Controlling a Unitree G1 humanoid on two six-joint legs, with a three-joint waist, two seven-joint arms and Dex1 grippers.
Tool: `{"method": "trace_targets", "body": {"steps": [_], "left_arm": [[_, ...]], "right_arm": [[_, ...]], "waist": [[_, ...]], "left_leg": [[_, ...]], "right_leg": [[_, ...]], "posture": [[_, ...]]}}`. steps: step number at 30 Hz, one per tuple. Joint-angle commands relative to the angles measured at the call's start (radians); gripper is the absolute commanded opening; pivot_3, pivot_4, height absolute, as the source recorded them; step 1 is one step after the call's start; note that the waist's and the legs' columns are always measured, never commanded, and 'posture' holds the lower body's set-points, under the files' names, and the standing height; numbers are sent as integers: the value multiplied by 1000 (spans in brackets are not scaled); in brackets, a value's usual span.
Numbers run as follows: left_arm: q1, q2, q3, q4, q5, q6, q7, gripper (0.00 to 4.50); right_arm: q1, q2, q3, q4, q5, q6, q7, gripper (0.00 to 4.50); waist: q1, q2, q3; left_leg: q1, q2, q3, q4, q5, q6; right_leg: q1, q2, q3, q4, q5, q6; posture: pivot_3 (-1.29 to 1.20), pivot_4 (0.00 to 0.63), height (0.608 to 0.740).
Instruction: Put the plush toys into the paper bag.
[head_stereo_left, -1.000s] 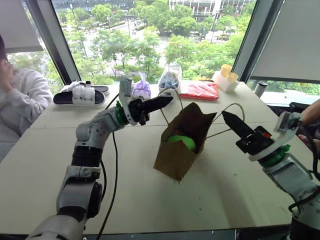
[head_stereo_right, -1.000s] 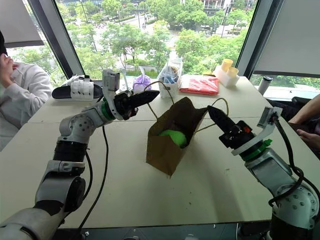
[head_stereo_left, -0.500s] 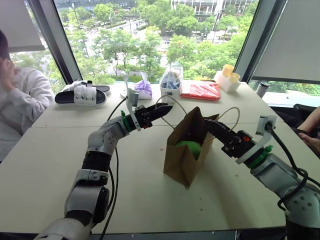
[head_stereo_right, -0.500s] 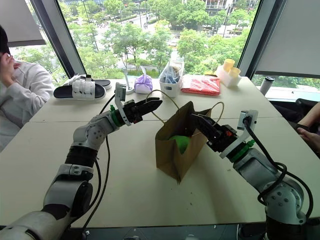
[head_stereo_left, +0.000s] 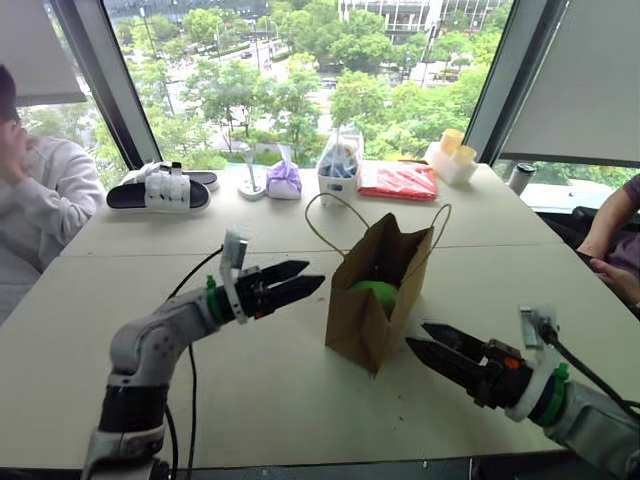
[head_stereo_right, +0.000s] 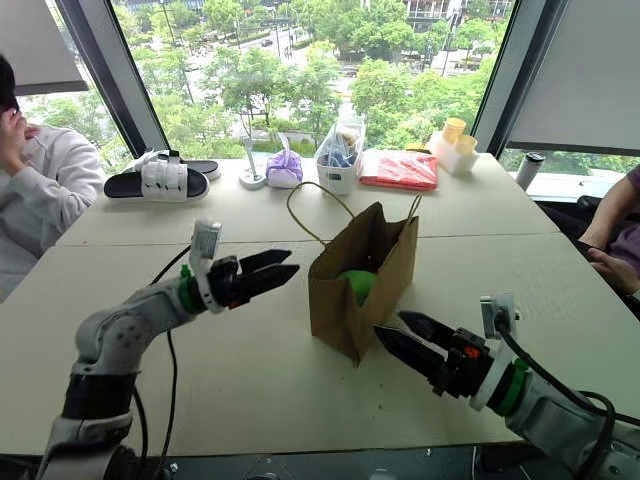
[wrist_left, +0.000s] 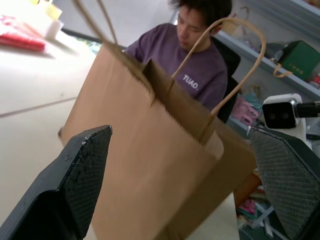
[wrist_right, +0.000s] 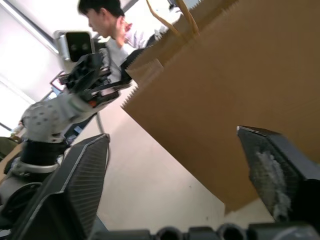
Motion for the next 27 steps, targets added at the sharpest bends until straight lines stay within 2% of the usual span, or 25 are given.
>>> {"method": "trace_targets", "body": {"steps": [1,6,9,15,27], "left_arm": [[69,8,-58,-85,64,-55,40,4500],[87,-44,-102,-101,80,-99,72,4500],[75,-68,-165,-99,152,-162,97,4500],[46,-108,-273,-104,208,-207,89,4500],[15,-145,-388,-172,264,-199,134,4500]], "right_arm": [[-30,25,14,37,-54,-49,19,2719],[-64,48,95,115,-155,-62,47,60],[-138,65,124,148,-175,-50,18,17],[-218,99,175,134,-148,-12,0,17],[-255,144,217,103,-163,-1,-77,17]], "waist": [[8,0,0],[28,0,0],[22,1,-1],[21,1,-1],[21,1,-1]], "left_leg": [[0,0,0,1,0,0],[-2,1,0,3,0,0],[-2,1,1,2,0,0],[-2,1,1,-1,0,0],[-2,1,1,-1,0,0]], "right_leg": [[1,1,0,-3,1,-2],[3,3,0,-7,2,-4],[1,3,0,-7,2,-4],[0,4,0,-7,3,-3],[0,4,0,-7,4,-1]], "posture": [[0,150,740],[0,150,740],[0,150,740],[0,150,740],[0,150,740]]}}
